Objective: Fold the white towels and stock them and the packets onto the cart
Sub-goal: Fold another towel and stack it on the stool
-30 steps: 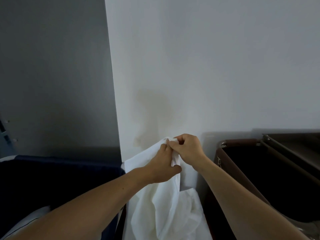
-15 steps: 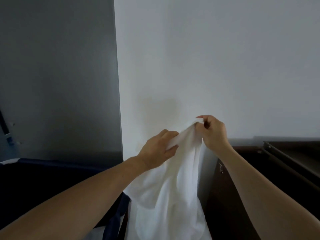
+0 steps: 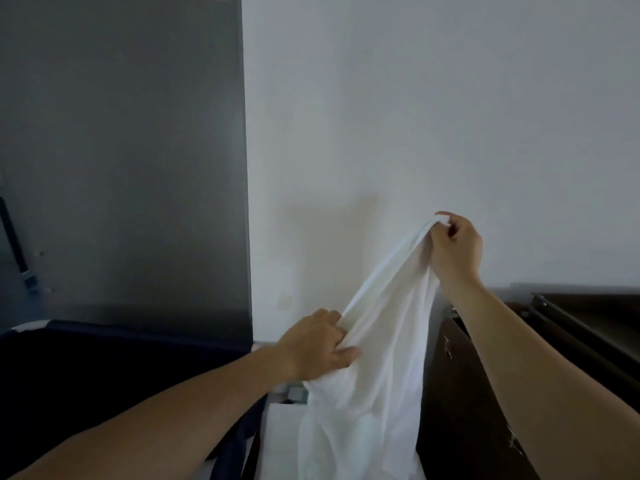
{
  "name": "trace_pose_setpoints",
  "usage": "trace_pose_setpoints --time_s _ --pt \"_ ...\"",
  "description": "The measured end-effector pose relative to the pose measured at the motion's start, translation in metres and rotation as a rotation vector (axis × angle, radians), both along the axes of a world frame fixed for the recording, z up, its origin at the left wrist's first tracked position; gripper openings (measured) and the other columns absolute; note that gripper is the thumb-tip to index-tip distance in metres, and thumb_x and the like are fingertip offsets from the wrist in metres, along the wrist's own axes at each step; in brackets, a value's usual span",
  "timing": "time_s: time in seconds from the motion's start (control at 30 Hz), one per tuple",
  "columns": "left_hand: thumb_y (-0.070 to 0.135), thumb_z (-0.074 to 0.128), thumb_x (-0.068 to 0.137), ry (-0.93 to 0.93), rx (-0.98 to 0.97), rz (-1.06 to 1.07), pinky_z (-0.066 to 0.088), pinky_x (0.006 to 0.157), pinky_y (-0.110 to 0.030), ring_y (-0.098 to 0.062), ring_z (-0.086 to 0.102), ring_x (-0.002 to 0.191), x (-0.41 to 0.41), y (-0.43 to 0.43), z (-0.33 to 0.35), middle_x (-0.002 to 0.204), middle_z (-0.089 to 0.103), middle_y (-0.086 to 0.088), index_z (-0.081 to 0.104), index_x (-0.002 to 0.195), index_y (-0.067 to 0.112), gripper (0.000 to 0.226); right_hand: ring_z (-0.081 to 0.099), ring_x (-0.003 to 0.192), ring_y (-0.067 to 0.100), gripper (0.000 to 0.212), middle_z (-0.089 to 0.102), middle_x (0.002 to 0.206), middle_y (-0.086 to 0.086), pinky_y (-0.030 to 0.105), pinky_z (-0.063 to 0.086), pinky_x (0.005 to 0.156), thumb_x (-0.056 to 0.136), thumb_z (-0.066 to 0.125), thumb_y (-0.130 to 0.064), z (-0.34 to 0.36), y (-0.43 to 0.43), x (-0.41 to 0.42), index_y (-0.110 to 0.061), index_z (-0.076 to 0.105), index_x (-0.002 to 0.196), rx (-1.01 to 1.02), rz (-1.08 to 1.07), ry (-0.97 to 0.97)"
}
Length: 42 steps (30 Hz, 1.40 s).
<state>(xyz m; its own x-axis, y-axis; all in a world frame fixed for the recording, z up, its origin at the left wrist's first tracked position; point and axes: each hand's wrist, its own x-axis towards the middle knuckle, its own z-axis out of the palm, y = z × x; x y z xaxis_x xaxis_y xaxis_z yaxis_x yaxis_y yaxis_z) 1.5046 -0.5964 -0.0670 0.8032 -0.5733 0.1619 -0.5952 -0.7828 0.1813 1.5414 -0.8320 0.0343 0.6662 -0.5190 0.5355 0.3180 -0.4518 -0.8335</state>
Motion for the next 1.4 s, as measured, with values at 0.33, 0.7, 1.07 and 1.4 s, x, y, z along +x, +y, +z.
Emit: trace_pose_setpoints --time_s 0.33,0.7,1.07,1.4 --pt "0.053 0.043 0.099 0.112 0.044 0.130 0.041 0.094 -0.033 -0.014 0.050 0.108 0.022 0.059 0.004 0.113 0.056 0.007 0.059 0.122 0.023 0.041 0.049 0.071 0.019 0.028 0.055 0.088 0.003 0.023 0.034 0.054 0.091 0.041 -0.012 -0.030 -0.046 0.002 -0.012 0.064 0.108 0.073 -0.159 0.136" --pt "0.026 0.070 0.090 -0.117 -0.532 0.308 0.041 0.057 -0.021 -0.012 0.051 0.065 0.053 0.095 0.087 0.082 0.061 -0.006 0.058 0.093 0.006 0.023 0.057 0.080 0.029 0.015 0.063 0.081 0.006 0.031 0.038 0.061 0.098 0.042 -0.019 -0.023 -0.046 -0.015 -0.016 0.056 0.092 -0.333 -0.157 0.356" --pt "0.012 0.071 0.089 -0.307 -1.099 0.204 0.049 0.056 -0.016 -0.009 0.055 0.070 0.063 0.096 0.214 0.090 0.061 -0.001 0.057 0.100 0.016 0.018 0.073 0.069 0.031 0.040 0.064 0.101 0.008 0.043 0.061 0.067 0.102 0.045 -0.013 0.105 -0.021 -0.004 -0.006 0.043 0.142 0.303 0.128 -0.150" --pt "0.022 0.076 0.086 -0.358 -1.204 0.289 0.050 0.066 -0.014 -0.013 0.062 0.086 0.057 0.096 0.249 0.104 0.066 -0.001 0.063 0.114 0.013 0.031 0.071 0.069 0.026 0.037 0.061 0.114 0.011 0.041 0.062 0.070 0.102 0.042 -0.016 0.149 -0.014 -0.011 -0.009 0.046 0.138 0.252 0.053 -0.230"
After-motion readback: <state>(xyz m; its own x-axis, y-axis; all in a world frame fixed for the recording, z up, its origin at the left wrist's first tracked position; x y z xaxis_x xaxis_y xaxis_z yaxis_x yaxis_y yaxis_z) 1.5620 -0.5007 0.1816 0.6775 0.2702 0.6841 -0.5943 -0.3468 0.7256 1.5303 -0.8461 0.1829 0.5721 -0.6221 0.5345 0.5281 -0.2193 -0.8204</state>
